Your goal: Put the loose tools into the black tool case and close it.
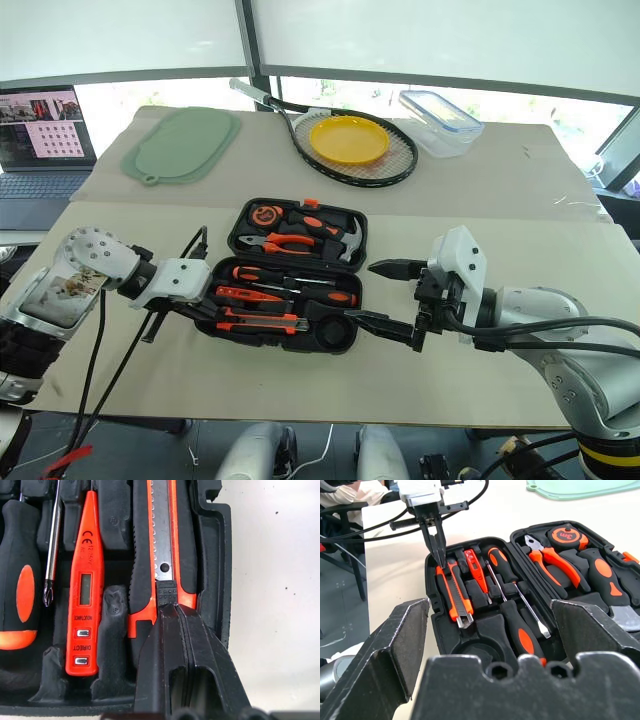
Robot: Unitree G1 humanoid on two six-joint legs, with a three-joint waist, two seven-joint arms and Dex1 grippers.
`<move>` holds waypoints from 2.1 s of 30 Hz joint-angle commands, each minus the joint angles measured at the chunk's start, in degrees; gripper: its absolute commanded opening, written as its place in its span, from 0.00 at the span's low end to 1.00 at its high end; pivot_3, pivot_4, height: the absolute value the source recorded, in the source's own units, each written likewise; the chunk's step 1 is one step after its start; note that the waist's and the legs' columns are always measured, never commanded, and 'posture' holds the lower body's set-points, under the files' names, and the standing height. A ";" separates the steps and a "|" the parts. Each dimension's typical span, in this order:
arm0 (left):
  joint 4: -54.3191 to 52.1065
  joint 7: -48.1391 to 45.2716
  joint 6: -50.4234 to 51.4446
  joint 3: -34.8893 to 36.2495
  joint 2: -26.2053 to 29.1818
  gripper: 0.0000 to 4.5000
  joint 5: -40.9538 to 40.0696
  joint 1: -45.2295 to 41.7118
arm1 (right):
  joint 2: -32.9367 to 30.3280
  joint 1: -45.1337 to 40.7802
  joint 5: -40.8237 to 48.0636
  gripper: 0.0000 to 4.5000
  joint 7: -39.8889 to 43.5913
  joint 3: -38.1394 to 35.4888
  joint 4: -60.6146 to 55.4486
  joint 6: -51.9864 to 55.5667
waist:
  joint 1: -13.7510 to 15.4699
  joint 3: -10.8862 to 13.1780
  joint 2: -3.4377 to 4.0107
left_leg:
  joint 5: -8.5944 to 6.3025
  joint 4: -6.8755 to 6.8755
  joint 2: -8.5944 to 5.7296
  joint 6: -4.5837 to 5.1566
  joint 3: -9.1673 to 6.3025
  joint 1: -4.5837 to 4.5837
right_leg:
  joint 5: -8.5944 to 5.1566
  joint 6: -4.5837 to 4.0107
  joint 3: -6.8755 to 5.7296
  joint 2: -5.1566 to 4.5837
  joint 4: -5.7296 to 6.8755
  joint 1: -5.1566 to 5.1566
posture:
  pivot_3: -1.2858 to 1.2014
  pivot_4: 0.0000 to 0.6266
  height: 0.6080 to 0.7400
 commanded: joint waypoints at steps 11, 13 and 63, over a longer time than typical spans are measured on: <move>-5.05 -0.51 10.65 -4.33 -7.91 0.01 -3.37 -9.34 | 0.52 -0.66 0.45 1.00 -0.33 0.10 -0.50 -0.53 | -0.26 0.05 -0.08 | -0.03 0.12 -0.04 0.06 -0.05 -0.19 | 0.04 0.09 0.05 0.05 -0.05 -0.11 | 0.52 0.24 0.99; -3.06 -0.25 8.09 -5.91 -8.70 0.01 -1.35 -9.22 | 0.64 -0.99 0.39 1.00 -0.48 0.26 -0.29 -0.52 | -0.35 0.05 -0.09 | -0.03 0.12 -0.03 0.05 -0.04 -0.19 | 0.04 0.09 0.06 0.07 -0.05 -0.11 | 0.52 0.24 0.99; -32.23 21.54 35.67 23.52 -2.65 0.99 -37.00 7.22 | -6.02 -12.84 -30.29 1.00 13.06 10.64 40.32 -11.12 | -1.05 0.04 -0.15 | 0.02 -0.31 -0.18 -0.03 0.09 0.16 | 0.01 0.14 0.47 0.02 -0.15 -0.09 | 0.52 0.24 0.99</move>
